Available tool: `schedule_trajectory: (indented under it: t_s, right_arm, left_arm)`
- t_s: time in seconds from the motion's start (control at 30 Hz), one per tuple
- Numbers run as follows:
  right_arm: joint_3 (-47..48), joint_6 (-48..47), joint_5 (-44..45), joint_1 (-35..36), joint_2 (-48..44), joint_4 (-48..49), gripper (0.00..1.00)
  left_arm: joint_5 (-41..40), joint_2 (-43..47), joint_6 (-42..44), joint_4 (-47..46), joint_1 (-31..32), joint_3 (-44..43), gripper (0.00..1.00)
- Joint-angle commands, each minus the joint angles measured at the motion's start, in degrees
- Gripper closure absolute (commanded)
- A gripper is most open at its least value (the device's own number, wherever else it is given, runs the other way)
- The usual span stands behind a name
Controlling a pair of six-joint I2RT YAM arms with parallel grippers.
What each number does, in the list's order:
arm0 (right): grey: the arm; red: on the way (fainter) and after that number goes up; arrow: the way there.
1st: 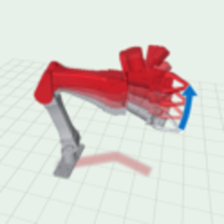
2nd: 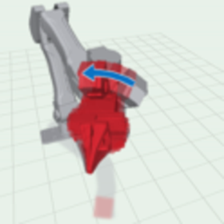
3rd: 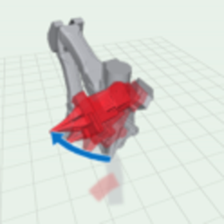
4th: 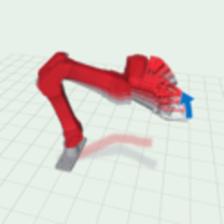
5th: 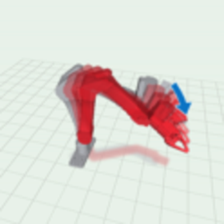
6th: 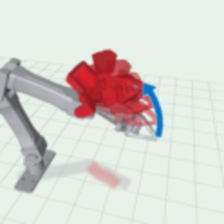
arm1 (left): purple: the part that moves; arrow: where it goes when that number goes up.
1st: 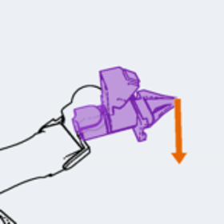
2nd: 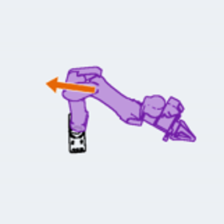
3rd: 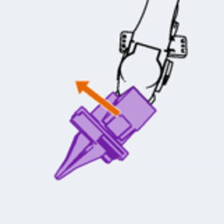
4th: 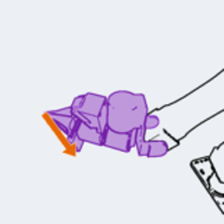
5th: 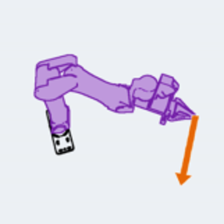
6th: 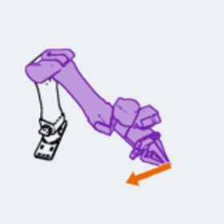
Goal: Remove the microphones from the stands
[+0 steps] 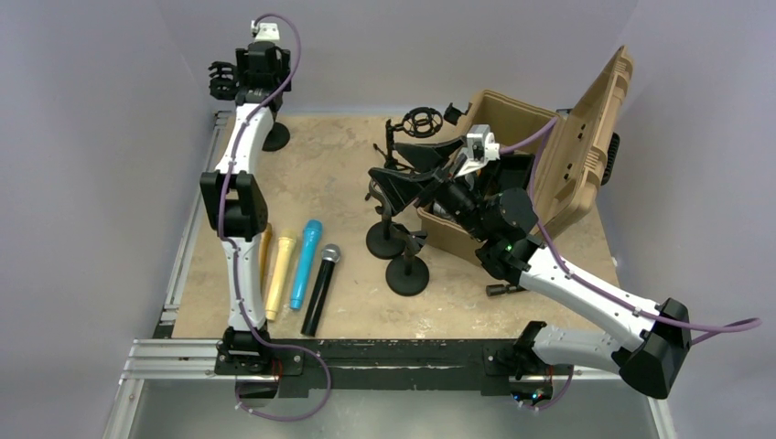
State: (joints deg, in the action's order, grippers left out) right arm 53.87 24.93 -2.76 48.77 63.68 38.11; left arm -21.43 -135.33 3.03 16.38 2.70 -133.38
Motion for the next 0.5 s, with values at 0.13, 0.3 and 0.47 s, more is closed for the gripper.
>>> schedule_trajectory:
  t_s: [0.13,0.3,0.47]
  right_arm:
    - [-0.31,0.38,-1.12,-0.17,-0.51,4.43,0.04]
    - [-0.64,-0.48,-0.45,-0.17,-0.81,4.51,0.04]
    - [-1.28,-0.92,-0.38,-0.15,-0.69,5.34,0.04]
  left_arm:
    - [12.78,-8.22,-8.65,24.08,-2.03,-4.95,0.25]
    - [13.31,-6.57,-9.29,24.89,-2.34,-1.58,0.26]
    - [14.44,-8.21,-11.77,28.50,-2.44,-3.23,0.27]
